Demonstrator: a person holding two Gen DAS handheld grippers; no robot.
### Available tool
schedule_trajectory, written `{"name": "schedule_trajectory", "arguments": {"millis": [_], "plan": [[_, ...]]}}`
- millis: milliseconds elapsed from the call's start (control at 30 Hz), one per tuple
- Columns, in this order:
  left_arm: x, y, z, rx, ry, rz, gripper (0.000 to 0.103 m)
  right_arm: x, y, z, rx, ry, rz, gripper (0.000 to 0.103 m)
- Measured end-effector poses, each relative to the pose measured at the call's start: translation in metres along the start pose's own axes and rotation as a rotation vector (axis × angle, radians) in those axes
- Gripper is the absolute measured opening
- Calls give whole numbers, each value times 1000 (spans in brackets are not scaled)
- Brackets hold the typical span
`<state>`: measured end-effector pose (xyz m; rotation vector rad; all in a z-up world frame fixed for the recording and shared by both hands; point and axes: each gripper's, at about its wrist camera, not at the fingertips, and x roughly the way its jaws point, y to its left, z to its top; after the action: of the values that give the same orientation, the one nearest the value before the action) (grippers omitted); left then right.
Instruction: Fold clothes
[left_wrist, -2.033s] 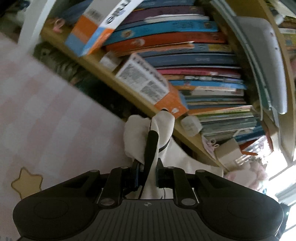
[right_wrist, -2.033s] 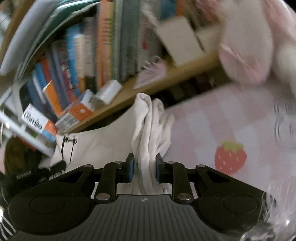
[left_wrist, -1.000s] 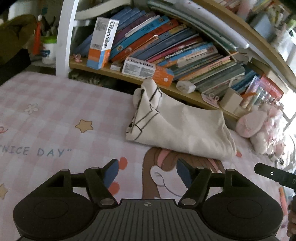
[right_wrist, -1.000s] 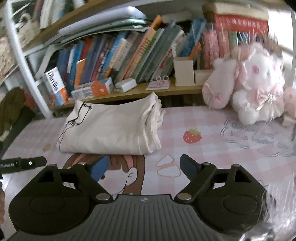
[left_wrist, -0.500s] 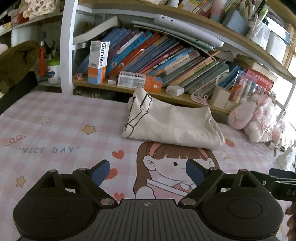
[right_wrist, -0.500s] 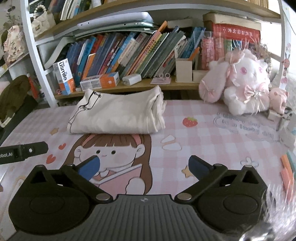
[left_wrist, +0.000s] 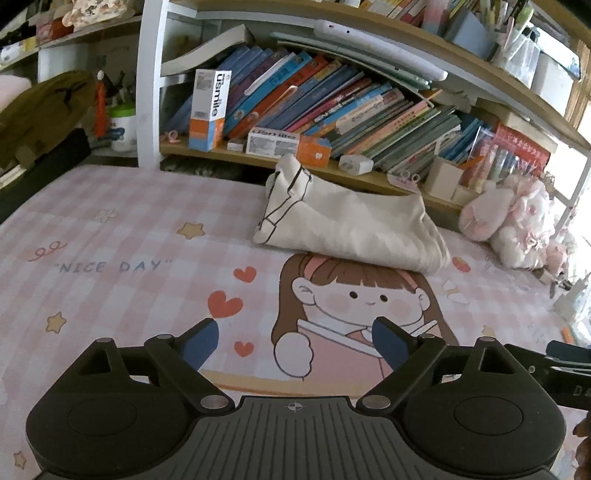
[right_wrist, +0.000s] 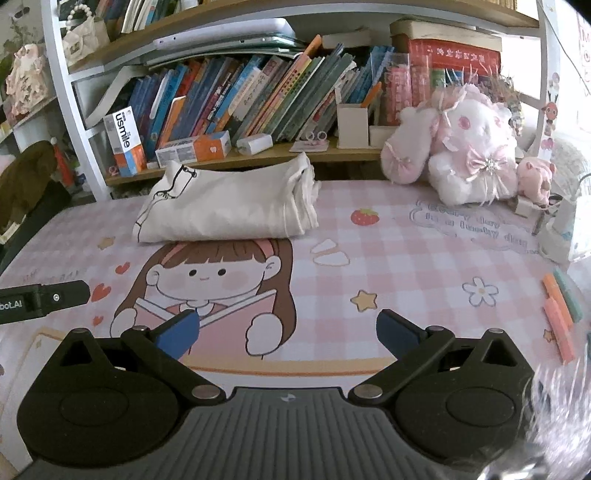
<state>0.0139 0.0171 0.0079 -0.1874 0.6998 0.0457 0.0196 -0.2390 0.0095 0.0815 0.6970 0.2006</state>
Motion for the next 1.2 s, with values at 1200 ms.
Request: {"name": "schedule_trajectory", "arguments": {"millis": [1200], "plan": [[-2,-3,-5,11,13,-6,103,1,7,-8,8,29,6,103]]}}
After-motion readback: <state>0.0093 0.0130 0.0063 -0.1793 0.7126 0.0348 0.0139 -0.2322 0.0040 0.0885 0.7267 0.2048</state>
